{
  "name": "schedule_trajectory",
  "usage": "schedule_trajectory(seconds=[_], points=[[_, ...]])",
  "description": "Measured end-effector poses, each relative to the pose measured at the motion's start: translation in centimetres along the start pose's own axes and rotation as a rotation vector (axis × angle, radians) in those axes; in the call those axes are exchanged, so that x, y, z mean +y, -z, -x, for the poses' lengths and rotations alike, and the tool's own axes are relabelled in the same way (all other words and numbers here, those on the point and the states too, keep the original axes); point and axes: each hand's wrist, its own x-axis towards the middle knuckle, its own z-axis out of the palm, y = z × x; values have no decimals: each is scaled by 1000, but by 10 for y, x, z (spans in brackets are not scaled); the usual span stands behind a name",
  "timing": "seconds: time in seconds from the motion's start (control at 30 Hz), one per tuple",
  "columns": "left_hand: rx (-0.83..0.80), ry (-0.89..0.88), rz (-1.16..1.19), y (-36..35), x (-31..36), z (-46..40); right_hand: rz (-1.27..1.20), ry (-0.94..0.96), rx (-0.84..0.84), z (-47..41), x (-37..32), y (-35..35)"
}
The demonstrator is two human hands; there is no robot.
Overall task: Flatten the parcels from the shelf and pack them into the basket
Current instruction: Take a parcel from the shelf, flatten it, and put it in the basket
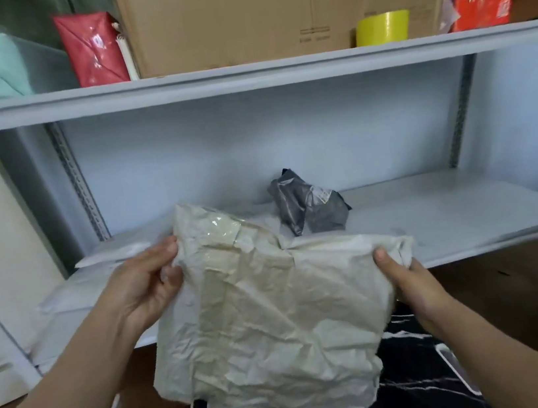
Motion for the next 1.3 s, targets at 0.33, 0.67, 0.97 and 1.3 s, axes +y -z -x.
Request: schedule_trajectory(seconds=[0.33,0.67,0.97,1.3], points=[[360,-45,-261,46,-52,18,-204,-39,294,18,15,-23],[405,-336,-897,49,-68,2,47,43,274,4,2,-3],[327,215,-672,81,-94,24,-83,-267,196,19,26,18],[-215,787,-1834,136,-177,49,967,-546,-94,44,147,18]])
